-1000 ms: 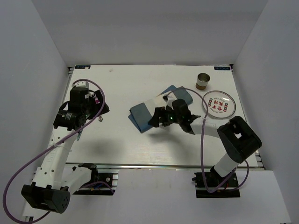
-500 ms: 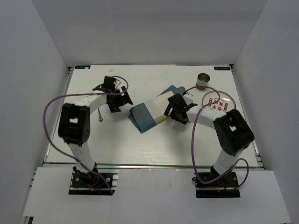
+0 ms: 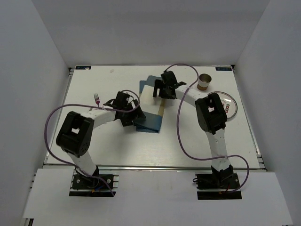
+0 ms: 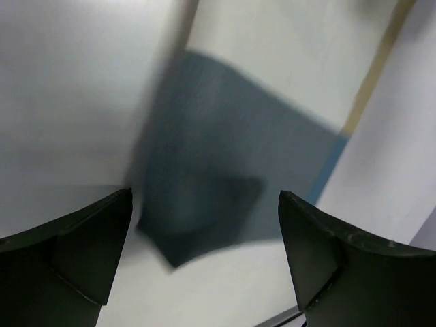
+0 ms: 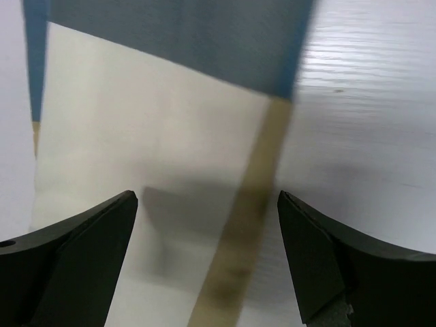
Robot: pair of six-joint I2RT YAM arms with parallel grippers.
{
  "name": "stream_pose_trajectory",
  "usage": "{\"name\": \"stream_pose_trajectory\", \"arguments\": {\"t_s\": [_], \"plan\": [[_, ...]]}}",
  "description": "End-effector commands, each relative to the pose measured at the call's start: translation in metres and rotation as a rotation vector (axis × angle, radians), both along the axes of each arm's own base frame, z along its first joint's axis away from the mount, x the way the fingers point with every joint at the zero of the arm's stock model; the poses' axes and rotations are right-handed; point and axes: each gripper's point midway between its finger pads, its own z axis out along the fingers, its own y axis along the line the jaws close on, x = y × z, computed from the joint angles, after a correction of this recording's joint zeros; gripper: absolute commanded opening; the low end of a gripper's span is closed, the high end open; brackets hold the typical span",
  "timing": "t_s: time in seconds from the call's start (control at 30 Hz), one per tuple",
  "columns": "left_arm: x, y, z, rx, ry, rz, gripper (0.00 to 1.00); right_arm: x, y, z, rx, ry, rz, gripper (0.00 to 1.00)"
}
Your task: Set the dinner table for one person
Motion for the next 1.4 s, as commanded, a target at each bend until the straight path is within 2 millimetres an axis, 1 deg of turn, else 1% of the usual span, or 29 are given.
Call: {"name": "stream_pose_trajectory", "arguments": {"t_s": [0.0,0.03,0.07,0.1,0.13,0.17,0.2,0.27,0.3,0.37,0.4,0.43,0.47,0.5,0.53,0.57,0.67,0.7,0.77,0.8,0.83,0.87,0.93,0.97,1.13,1.23,1.27,1.33,1.37], "plan": [[-0.034,0.030,-0.001,0.079,0.027,0.117,0.98,-0.021,0.040,0.005,0.065,0.037,0.230,0.89],[-0.039,0.037,0.016,0.086,-0.006,0.131,0.98,-0.020,0.041,0.010,0.076,0.027,0.230,0.89],[-0.038,0.043,0.026,0.104,-0.030,0.146,0.98,-0.018,0.035,0.011,0.056,0.025,0.192,0.89],[-0.032,0.060,0.032,0.171,-0.058,0.198,0.98,-0.019,0.033,0.019,0.059,0.015,0.179,0.89],[-0.038,0.068,0.041,0.201,-0.056,0.207,0.98,-0.022,0.032,0.022,0.062,0.013,0.175,0.89],[-0.030,0.073,0.056,0.211,-0.084,0.224,0.98,-0.029,0.029,0.021,0.063,0.021,0.171,0.89],[-0.036,0.086,0.059,0.273,-0.063,0.246,0.98,-0.029,0.026,0.039,0.051,-0.025,0.155,0.89],[-0.033,0.093,0.081,0.299,-0.106,0.257,0.98,-0.037,0.024,0.049,-0.011,-0.079,0.178,0.89],[-0.033,0.091,0.093,0.305,-0.134,0.248,0.98,-0.047,0.030,0.064,-0.025,-0.108,0.202,0.89],[-0.042,0.097,0.108,0.312,-0.145,0.248,0.98,-0.050,0.027,0.078,-0.109,-0.161,0.200,0.89],[-0.043,0.105,0.113,0.310,-0.144,0.274,0.98,-0.072,0.047,0.080,-0.162,-0.170,0.278,0.89],[-0.051,0.113,0.115,0.339,-0.136,0.294,0.98,-0.073,0.055,0.091,-0.179,-0.191,0.293,0.89],[-0.054,0.119,0.126,0.339,-0.161,0.322,0.98,-0.087,0.073,0.092,-0.217,-0.202,0.326,0.89],[-0.059,0.125,0.131,0.341,-0.158,0.368,0.98,-0.092,0.079,0.084,-0.247,-0.181,0.343,0.89],[-0.068,0.133,0.133,0.362,-0.142,0.393,0.98,-0.097,0.082,0.088,-0.262,-0.162,0.341,0.89],[-0.072,0.143,0.145,0.370,-0.179,0.437,0.98,-0.110,0.096,0.079,-0.276,-0.146,0.370,0.89],[-0.088,0.162,0.159,0.387,-0.188,0.539,0.98,-0.121,0.102,0.069,-0.289,-0.117,0.328,0.87],[-0.093,0.165,0.168,0.366,-0.215,0.559,0.98,-0.133,0.111,0.062,-0.303,-0.108,0.341,0.85],[-0.099,0.168,0.176,0.353,-0.242,0.562,0.98,-0.137,0.114,0.057,-0.312,-0.107,0.318,0.83],[-0.102,0.169,0.182,0.339,-0.266,0.558,0.98,-0.147,0.122,0.051,-0.325,-0.109,0.332,0.79],[-0.103,0.170,0.184,0.337,-0.270,0.552,0.98,-0.148,0.123,0.046,-0.337,-0.108,0.323,0.77],[-0.105,0.170,0.184,0.337,-0.273,0.546,0.98,-0.155,0.127,0.038,-0.357,-0.100,0.321,0.74],[-0.108,0.170,0.181,0.342,-0.262,0.535,0.98,-0.157,0.126,0.032,-0.381,-0.099,0.304,0.72],[-0.109,0.169,0.179,0.344,-0.254,0.527,0.98,-0.163,0.131,0.026,-0.384,-0.092,0.315,0.70],[-0.111,0.161,0.166,0.328,-0.228,0.481,0.98,-0.180,0.147,0.014,-0.353,-0.072,0.356,0.64],[-0.112,0.158,0.162,0.318,-0.222,0.466,0.98,-0.184,0.151,0.015,-0.352,-0.076,0.359,0.49],[-0.112,0.158,0.162,0.319,-0.221,0.462,0.98,-0.187,0.153,0.016,-0.354,-0.083,0.363,0.38],[-0.112,0.158,0.162,0.321,-0.220,0.458,0.98,-0.186,0.152,0.020,-0.357,-0.094,0.352,0.27],[-0.111,0.158,0.162,0.322,-0.224,0.454,0.98,-0.186,0.152,0.024,-0.354,-0.096,0.350,0.18]]}}
